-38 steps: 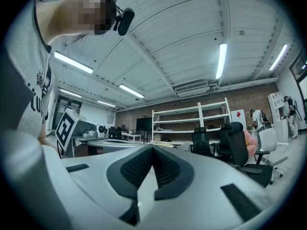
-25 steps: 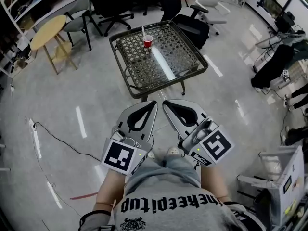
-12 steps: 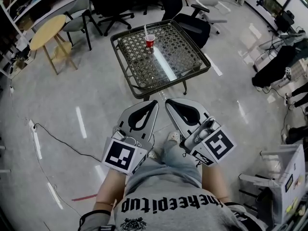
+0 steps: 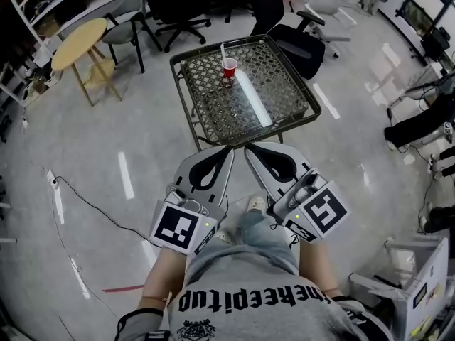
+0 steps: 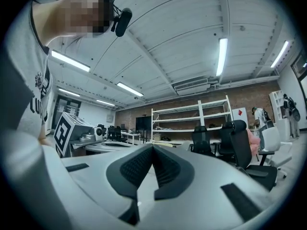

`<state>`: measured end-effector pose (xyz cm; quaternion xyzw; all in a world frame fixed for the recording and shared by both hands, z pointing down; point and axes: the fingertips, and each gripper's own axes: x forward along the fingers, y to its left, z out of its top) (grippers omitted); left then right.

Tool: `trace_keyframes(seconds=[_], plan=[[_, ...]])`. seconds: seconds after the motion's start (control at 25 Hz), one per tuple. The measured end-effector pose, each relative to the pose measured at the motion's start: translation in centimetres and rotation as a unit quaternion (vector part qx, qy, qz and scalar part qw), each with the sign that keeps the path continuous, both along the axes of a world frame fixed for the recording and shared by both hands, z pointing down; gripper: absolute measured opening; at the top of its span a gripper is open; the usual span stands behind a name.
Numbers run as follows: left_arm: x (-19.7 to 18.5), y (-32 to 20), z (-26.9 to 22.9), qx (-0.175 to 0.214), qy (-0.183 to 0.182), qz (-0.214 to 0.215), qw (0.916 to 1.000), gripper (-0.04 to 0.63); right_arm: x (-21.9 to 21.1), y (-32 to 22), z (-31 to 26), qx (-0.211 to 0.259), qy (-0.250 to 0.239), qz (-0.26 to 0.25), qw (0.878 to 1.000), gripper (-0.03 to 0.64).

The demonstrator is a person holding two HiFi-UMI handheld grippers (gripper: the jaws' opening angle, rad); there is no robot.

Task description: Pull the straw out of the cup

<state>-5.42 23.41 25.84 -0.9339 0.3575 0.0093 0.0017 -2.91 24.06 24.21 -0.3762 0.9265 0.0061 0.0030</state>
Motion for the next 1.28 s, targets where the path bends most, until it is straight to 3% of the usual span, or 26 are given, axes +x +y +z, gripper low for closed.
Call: trace_keyframes(seconds=[0.64,1.28], plan=[[6.7,-10.0,-0.5,-0.013,0.007,-0.039,0.9991,0.015,6.4,-9.7,-0.4,-0.010,0.004,-0.052,0.999,0.005],[11.8,-14.4,-0.1,-0.011,-0.002,-0.093,0.9956,0.015,11.4,-14.5,0.4,-0.014,-0.016,-0.111,0.994,0.005]])
